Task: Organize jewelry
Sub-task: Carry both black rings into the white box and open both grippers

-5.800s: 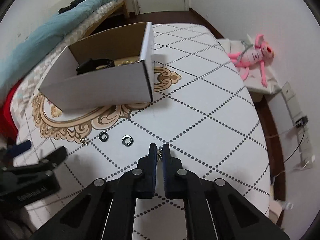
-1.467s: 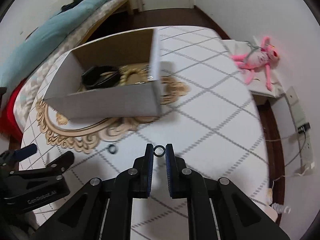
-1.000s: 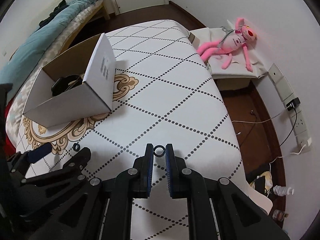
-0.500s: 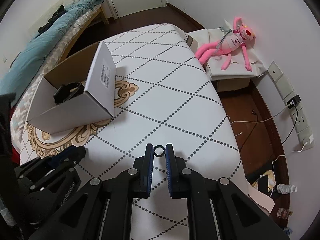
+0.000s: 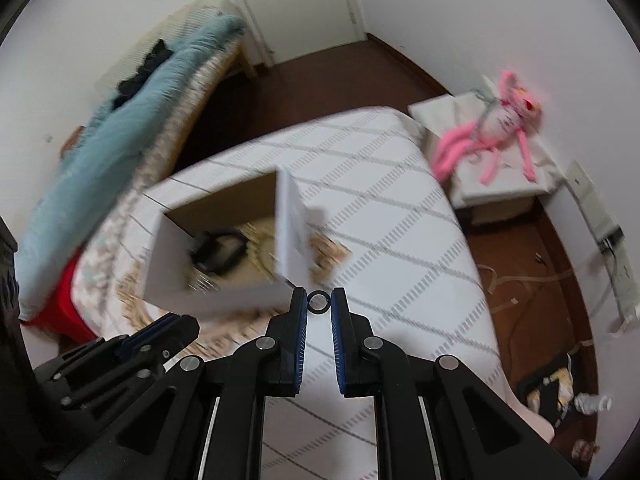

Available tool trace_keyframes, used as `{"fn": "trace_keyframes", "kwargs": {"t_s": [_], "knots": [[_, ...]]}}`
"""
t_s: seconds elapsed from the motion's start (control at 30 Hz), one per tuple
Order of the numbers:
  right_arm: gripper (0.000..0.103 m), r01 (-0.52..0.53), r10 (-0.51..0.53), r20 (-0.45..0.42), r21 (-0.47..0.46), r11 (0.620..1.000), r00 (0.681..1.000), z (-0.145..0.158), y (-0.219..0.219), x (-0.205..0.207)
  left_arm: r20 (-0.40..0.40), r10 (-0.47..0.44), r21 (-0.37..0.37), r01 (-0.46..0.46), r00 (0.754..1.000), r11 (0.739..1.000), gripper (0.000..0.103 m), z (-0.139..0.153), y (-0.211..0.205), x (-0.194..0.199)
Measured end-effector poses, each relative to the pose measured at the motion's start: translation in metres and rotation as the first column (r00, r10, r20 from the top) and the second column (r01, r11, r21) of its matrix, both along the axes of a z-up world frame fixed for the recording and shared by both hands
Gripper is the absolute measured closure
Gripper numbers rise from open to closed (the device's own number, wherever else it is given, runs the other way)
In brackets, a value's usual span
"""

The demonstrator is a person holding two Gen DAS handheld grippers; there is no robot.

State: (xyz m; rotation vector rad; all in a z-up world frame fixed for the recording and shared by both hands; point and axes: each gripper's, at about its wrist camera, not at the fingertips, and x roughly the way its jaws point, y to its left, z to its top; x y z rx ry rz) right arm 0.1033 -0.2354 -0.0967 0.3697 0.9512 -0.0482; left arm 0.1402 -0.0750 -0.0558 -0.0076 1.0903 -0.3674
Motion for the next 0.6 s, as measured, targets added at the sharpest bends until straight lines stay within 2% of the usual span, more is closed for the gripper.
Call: {"fn": "trace_keyframes", "kwargs": {"t_s": [0.17,0.3,0.47,0.53,0.57,0.6], "knots": [[0.091,-0.091,0.091,0.003,0.035,0.995,0.996,0.015,0.016,0.051,-0.013,0.054,0.043,-0.053,0.998,0.998,0.093,0.006,0.023,0.052],[0.091,-0.145,0.149,-0.062,0.07,0.987,0.987,0.005,0.026,0.096,-0.058,0.078,0.055,-0.075,0.995,0.996,0.093,-0.001,0.038,0.085],[0.09,-0.195,0.2,-0.15,0.052,0.98,0.968,-0.009,0.036,0.138,-0.097,0.085,0.11,-0.075,0.992,0.991,0.09,-0.006,0.039,0.111],[0.089,-0.209,0.218,-0.194,0.066,0.976,0.956,-0.014,0.038,0.151,-0.104,0.094,0.133,-0.08,0.99,0.988,0.085,-0.008,0.039,0.117],[0.089,-0.218,0.227,-0.207,0.064,0.974,0.952,-0.015,0.039,0.153,-0.105,0.104,0.14,-0.089,0.989,0.986,0.076,-0.007,0.04,0.119],[0.088,-0.221,0.227,-0.224,0.054,0.974,0.948,-0.016,0.04,0.156,-0.103,0.11,0.132,-0.096,0.989,0.987,0.061,-0.006,0.043,0.12]]}}
